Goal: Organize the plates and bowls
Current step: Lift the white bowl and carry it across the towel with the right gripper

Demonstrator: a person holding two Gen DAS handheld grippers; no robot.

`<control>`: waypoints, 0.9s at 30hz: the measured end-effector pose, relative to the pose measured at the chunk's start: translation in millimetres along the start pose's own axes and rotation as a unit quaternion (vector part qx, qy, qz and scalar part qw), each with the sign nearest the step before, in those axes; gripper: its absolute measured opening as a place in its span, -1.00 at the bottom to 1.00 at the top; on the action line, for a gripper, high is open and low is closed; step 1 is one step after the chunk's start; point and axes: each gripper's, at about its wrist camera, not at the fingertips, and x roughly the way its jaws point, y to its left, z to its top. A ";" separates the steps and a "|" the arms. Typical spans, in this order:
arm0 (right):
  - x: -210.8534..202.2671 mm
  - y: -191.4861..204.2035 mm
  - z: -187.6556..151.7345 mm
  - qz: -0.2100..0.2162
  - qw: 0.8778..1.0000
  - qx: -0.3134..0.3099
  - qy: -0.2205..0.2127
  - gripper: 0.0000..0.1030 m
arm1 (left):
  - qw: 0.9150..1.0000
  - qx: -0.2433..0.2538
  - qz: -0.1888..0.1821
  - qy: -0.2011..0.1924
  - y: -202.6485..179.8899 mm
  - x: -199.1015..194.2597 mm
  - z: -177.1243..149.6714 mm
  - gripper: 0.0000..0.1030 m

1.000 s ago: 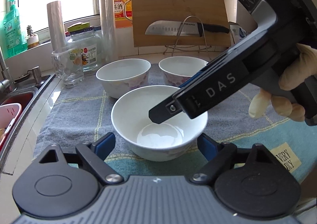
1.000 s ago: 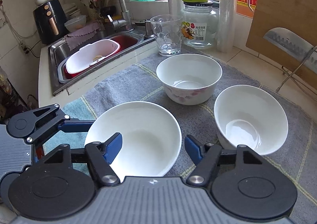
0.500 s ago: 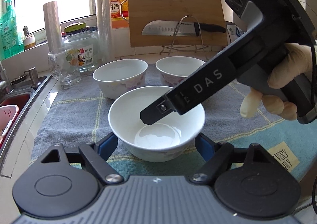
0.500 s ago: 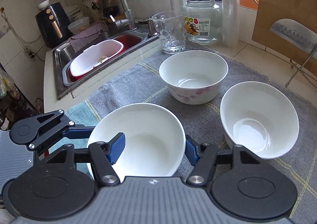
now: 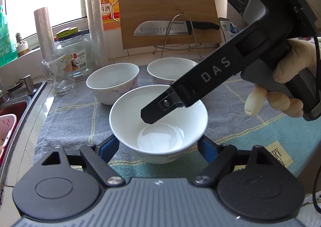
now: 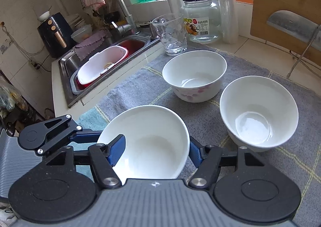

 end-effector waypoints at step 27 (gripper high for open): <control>-87.5 -24.4 -77.2 -0.126 0.986 0.105 -0.037 0.45 | 0.981 0.096 -0.167 0.006 -58.0 20.4 14.3 0.64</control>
